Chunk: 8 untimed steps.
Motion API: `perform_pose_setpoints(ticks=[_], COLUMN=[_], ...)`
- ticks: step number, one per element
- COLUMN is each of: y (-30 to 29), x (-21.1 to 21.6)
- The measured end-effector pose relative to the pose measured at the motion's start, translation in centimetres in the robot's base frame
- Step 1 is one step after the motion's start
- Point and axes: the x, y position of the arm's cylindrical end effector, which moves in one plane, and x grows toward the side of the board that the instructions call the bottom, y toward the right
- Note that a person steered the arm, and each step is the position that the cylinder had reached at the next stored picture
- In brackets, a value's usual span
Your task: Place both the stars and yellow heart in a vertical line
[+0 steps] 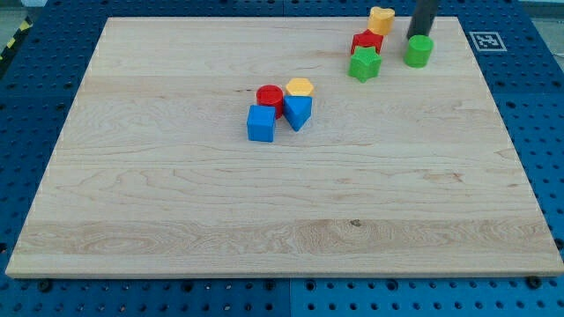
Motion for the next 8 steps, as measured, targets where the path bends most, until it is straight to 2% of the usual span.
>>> perform_pose_setpoints(ticks=[1,2,4,6,8], y=[0.2,-2.8,-12.9,-12.1,-4.9], x=[-4.7,-5.3,-5.3,-5.2,-5.3])
